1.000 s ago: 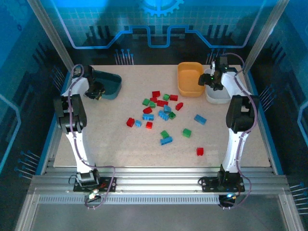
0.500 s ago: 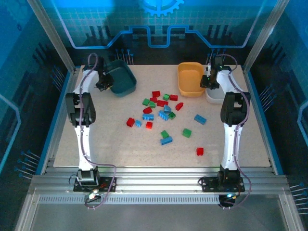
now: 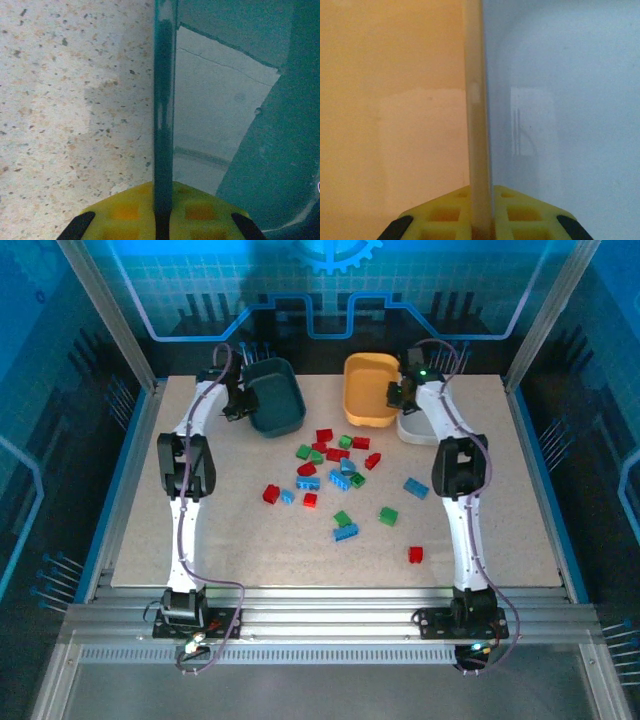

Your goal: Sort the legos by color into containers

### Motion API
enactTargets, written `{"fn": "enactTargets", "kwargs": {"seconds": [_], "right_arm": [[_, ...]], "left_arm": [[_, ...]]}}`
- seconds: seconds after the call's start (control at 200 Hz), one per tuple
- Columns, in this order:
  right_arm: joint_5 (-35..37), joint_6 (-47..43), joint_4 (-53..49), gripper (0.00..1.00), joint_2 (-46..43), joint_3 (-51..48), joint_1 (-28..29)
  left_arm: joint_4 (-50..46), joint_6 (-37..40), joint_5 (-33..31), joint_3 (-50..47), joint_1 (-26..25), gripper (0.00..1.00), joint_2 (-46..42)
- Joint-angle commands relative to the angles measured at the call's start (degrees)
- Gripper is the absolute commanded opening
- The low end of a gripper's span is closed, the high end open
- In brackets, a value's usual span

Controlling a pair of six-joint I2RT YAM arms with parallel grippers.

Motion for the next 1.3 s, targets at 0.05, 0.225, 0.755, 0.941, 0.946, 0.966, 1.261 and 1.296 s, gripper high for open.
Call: {"fn": "enactTargets", "kwargs": {"seconds": [0.05, 0.225, 0.755, 0.941, 0.946, 0.966, 1.261, 1.296], "right_arm": [[-1.54, 4.50, -2.56, 0.11, 6.32, 8.65, 3.62], [0.73, 4.74, -3.00, 0.10, 6.01, 7.39, 6.94], [8.01, 9.45, -2.17, 0.06, -9.24, -18.95, 13.38], [8.02, 10.15, 1.18, 0.07, -13.08, -25.77, 13.39], [7.90, 10.13, 1.32, 0.07, -13.06, -25.78, 13.34], [7.64, 10.01, 1.49, 0.08, -12.92, -25.73, 13.35], [3.14, 6.98, 1.99, 0.41, -11.59, -20.80, 11.39], [2.18, 6.96, 2.62, 0.45, -12.55, -21.46, 10.93]], "left_arm": [[-3.30, 2.17, -2.99, 2.32, 0.42, 0.01, 0.64], [-4.88, 2.80, -3.11, 2.23, 0.43, 0.01, 0.74], [-10.87, 18.09, -8.56, -1.75, -4.66, 0.00, -2.53], [-8.74, 22.75, -9.78, -8.95, -6.25, 0.00, -6.22], [-8.67, 22.84, -9.74, -9.09, -6.25, 0.00, -6.29], [-8.57, 23.05, -9.62, -9.42, -6.31, 0.00, -6.42], [-13.11, 21.79, -11.02, 0.16, -6.26, 0.00, -1.47], [-14.09, 21.27, -11.63, 1.86, -6.25, 0.00, -0.56]]}}
